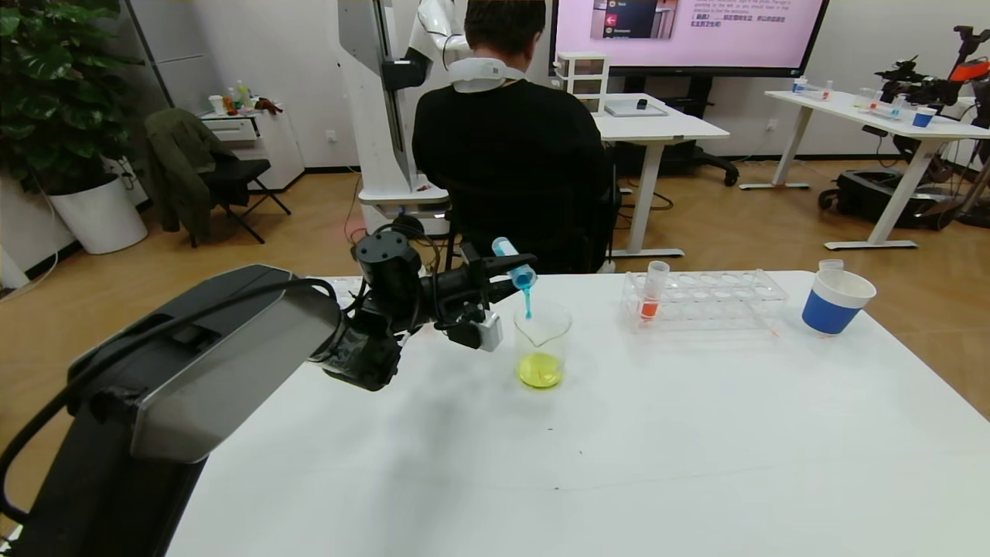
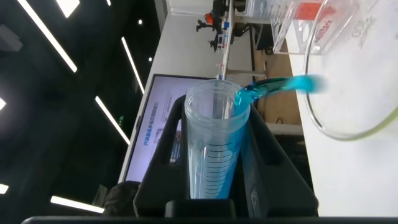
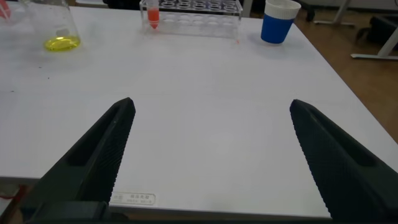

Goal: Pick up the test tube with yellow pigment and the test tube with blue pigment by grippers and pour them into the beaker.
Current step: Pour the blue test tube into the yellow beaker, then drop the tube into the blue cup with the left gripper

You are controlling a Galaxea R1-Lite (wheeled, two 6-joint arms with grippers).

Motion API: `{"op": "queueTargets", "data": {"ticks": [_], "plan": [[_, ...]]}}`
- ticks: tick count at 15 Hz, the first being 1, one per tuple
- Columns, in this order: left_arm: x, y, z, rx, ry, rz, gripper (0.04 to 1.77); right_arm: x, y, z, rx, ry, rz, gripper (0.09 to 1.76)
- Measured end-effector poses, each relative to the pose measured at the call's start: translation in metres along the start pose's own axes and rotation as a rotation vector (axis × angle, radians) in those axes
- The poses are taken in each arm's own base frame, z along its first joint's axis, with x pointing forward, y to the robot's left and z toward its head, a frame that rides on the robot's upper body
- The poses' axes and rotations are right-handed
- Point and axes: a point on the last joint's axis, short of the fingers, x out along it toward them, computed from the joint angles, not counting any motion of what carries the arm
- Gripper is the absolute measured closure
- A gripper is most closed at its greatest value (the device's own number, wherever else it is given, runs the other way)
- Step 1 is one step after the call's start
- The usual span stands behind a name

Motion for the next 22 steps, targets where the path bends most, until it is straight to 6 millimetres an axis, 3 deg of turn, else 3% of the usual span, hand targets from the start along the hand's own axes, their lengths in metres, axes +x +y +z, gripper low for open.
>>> {"op": "queueTargets", "data": {"ticks": [22], "plan": [[0.0067,-0.0064,0.0089,0.290,-0.017,-0.007,1.31,0.0000,0.0000,0.0000,0.000,0.000,0.000,0.11]]}}
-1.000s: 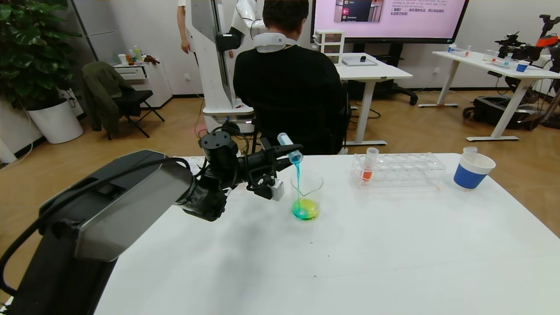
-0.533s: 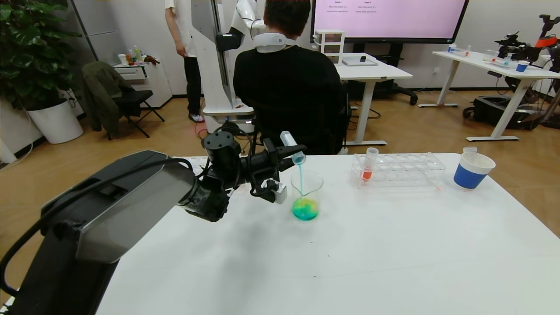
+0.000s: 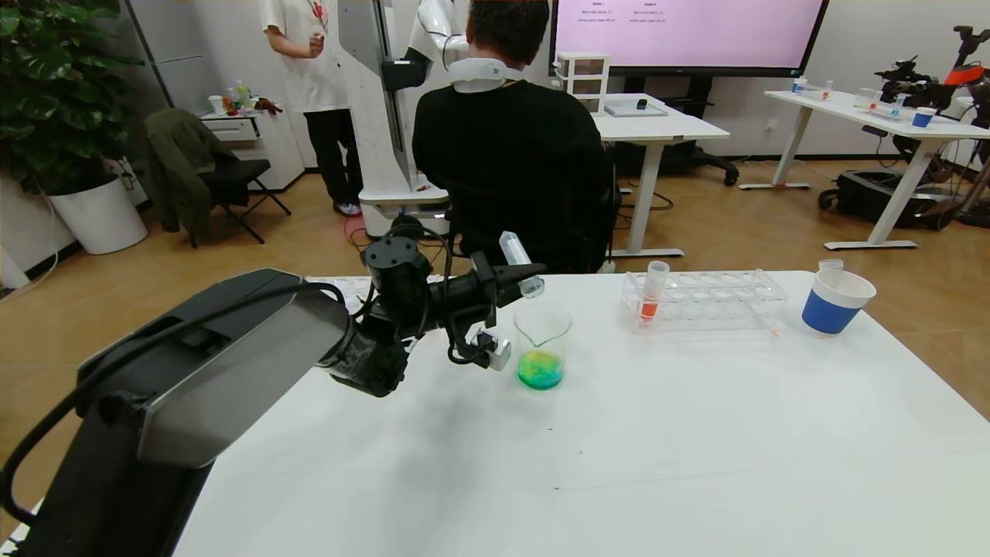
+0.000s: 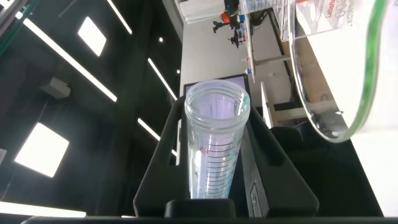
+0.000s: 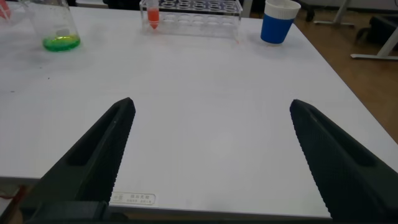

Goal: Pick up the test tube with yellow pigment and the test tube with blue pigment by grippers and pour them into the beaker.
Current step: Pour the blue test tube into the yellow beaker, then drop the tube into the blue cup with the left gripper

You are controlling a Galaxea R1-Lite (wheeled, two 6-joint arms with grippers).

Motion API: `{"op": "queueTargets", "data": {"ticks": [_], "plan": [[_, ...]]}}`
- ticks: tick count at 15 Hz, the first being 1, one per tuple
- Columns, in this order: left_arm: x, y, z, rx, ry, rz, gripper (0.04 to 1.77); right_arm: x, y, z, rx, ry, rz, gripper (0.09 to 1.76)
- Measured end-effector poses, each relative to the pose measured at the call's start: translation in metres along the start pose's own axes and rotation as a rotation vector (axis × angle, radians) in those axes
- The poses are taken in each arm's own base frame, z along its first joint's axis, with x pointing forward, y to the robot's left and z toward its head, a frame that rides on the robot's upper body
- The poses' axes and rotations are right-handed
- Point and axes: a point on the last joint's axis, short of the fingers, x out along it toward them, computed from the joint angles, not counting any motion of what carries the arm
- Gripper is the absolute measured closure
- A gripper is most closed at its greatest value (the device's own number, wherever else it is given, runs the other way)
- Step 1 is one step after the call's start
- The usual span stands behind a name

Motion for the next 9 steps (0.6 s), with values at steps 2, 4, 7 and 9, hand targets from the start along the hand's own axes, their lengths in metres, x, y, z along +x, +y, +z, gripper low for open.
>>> {"op": "queueTargets", "data": {"ticks": [2,4,7,9], "plan": [[0.002,-0.001,0.003,-0.026,-0.003,-0.002,1.31,0.000,0.000,0.000,0.000,0.000,0.000,0.11],[0.004,0.003,0.003,-0.112,0.018,0.004,1.31,0.000,0.000,0.000,0.000,0.000,0.000,0.11],[0.008,0.028,-0.007,-0.275,0.135,0.070,1.31,0.000,0.000,0.000,0.000,0.000,0.000,0.11],[0.010,0.053,-0.015,-0.407,0.224,0.144,1.31,0.000,0.000,0.000,0.000,0.000,0.000,0.11]]}}
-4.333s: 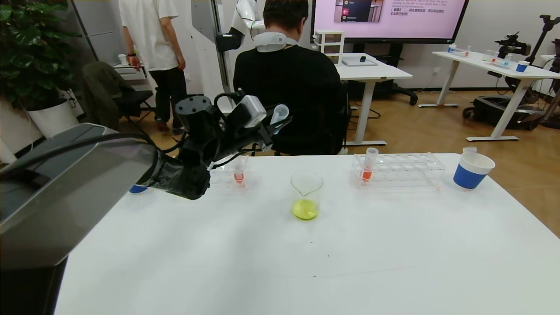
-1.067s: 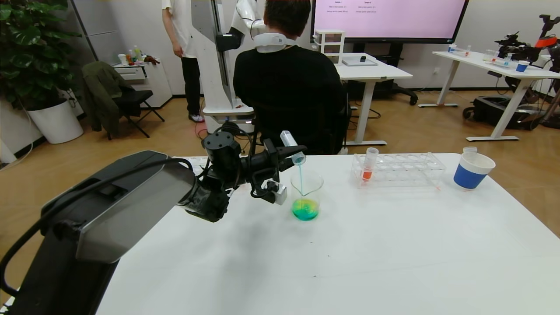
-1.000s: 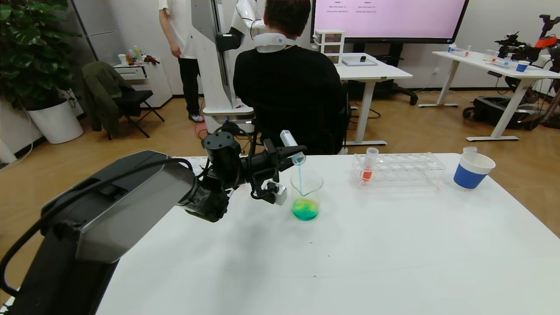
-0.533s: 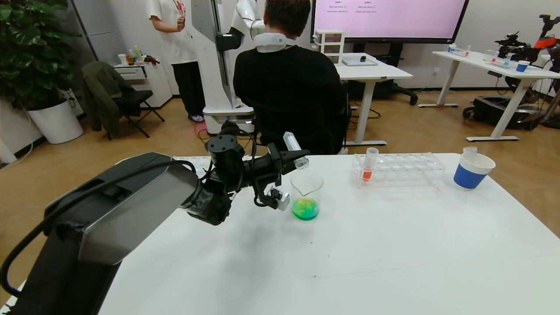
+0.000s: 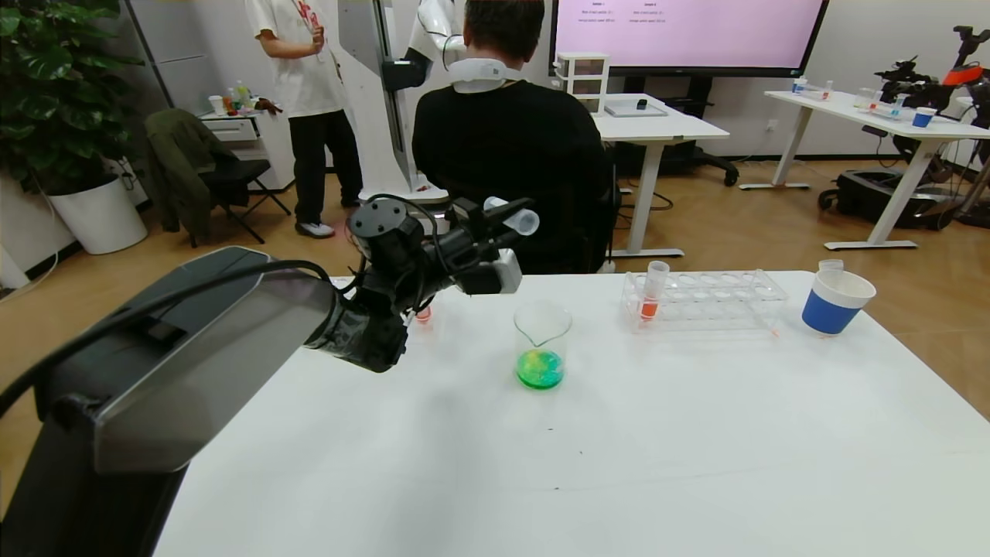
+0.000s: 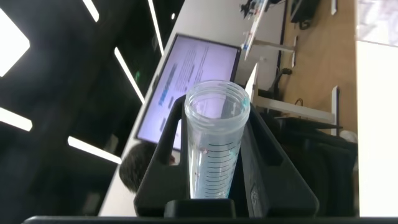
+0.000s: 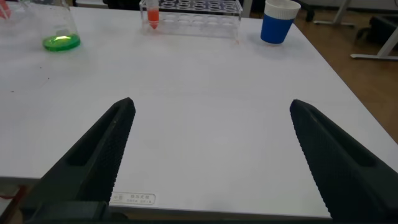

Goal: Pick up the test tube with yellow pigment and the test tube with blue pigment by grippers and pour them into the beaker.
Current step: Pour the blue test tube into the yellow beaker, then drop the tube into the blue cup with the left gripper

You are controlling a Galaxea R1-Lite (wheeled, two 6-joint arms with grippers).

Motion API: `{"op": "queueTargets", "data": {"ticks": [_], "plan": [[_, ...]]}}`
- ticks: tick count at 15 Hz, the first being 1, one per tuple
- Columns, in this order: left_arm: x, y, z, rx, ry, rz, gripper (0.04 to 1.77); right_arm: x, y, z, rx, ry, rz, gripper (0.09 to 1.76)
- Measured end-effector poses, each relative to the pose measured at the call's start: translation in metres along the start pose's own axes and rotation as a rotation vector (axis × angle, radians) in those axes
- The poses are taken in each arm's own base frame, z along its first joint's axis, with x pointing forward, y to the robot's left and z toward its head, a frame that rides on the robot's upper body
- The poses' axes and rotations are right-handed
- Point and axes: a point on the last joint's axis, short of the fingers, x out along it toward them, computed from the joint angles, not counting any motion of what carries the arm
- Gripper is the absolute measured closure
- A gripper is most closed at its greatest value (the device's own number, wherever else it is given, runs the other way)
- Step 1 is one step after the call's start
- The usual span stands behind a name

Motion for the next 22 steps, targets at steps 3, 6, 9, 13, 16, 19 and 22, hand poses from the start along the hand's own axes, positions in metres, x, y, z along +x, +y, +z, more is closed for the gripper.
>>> {"op": "queueTargets", "data": {"ticks": [3,6,9,13,16,19,22], "plan": [[0.008,0.026,0.015,-0.284,0.185,0.189,1.31,0.000,0.000,0.000,0.000,0.000,0.000,0.11],[0.014,0.041,0.030,-0.597,0.388,0.437,1.31,0.000,0.000,0.000,0.000,0.000,0.000,0.11],[0.013,0.048,0.033,-0.835,0.589,0.595,1.31,0.000,0.000,0.000,0.000,0.000,0.000,0.11],[0.002,0.069,0.033,-1.033,0.821,0.604,1.31,0.000,0.000,0.000,0.000,0.000,0.000,0.11],[-0.018,0.101,0.024,-1.171,0.894,0.684,1.31,0.000,0.000,0.000,0.000,0.000,0.000,0.11],[-0.052,0.123,-0.001,-1.166,0.942,0.781,1.31,0.000,0.000,0.000,0.000,0.000,0.000,0.11],[-0.101,0.140,-0.032,-1.128,0.999,0.822,1.31,0.000,0.000,0.000,0.000,0.000,0.000,0.11]]}}
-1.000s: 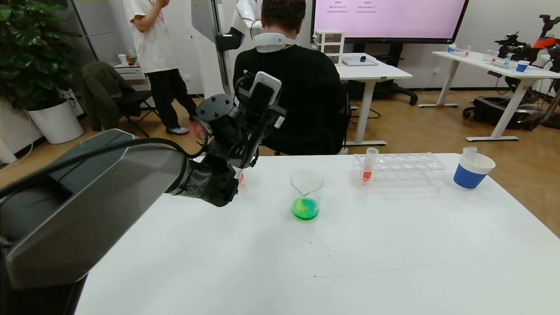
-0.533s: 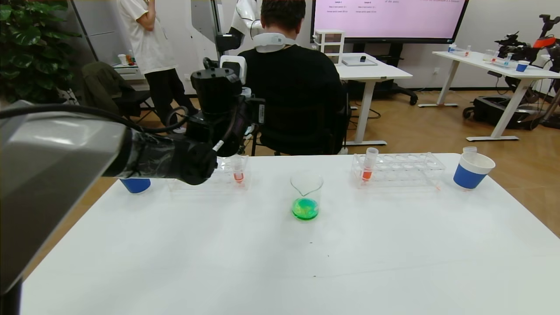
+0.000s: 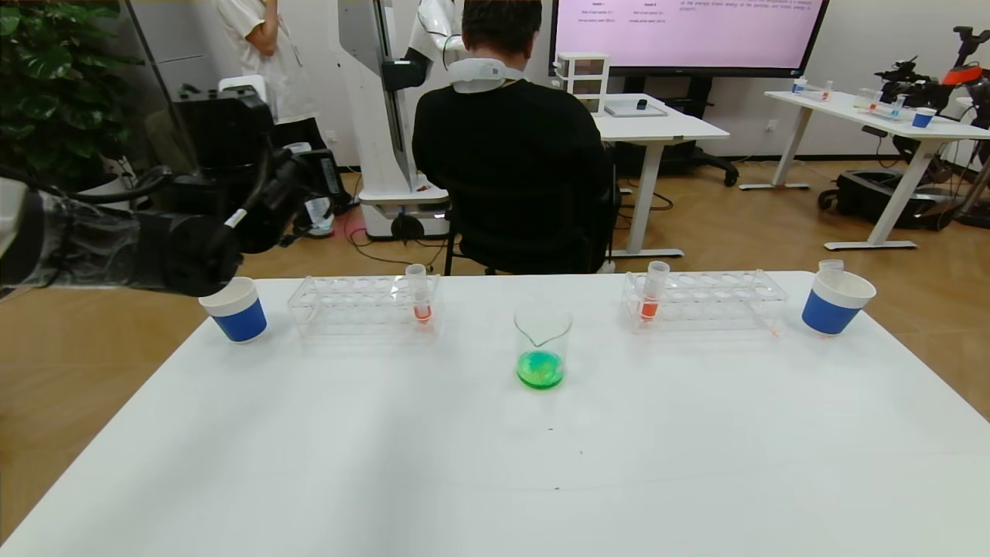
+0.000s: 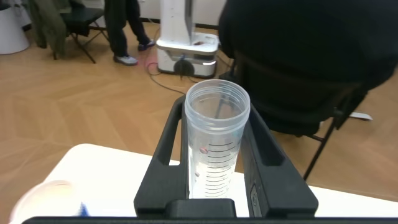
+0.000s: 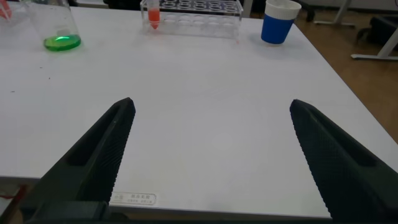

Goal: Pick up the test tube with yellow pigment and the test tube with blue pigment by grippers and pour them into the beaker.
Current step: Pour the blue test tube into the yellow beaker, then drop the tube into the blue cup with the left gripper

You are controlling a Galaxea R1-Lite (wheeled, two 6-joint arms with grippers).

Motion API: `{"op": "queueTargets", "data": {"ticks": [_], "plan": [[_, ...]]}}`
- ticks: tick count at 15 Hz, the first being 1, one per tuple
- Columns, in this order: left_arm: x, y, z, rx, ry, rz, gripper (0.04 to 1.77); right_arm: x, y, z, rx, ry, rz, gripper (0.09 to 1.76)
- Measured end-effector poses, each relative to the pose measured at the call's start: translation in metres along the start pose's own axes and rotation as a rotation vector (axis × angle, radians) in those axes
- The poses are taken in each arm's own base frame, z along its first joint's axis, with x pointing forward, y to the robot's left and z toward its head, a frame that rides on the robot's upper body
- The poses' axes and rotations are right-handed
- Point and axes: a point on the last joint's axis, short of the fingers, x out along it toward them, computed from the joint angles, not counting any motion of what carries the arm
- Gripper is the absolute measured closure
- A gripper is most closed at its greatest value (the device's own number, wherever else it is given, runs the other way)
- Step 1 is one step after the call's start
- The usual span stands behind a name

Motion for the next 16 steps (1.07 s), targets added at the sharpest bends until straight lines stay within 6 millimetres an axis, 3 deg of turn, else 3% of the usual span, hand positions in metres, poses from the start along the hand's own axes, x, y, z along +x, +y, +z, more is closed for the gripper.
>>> {"op": "queueTargets", "data": {"ticks": [4,7,11,16], "plan": [[0.002,0.082,-0.009,0.012,-0.044,0.041,1.31,0.000,0.000,0.000,0.000,0.000,0.000,0.11],[0.004,0.127,-0.031,0.022,-0.037,0.096,1.31,0.000,0.000,0.000,0.000,0.000,0.000,0.11],[0.016,0.150,-0.056,0.026,-0.023,0.149,1.31,0.000,0.000,0.000,0.000,0.000,0.000,0.11],[0.025,0.153,-0.072,0.040,0.005,0.153,1.31,0.000,0.000,0.000,0.000,0.000,0.000,0.11]]}}
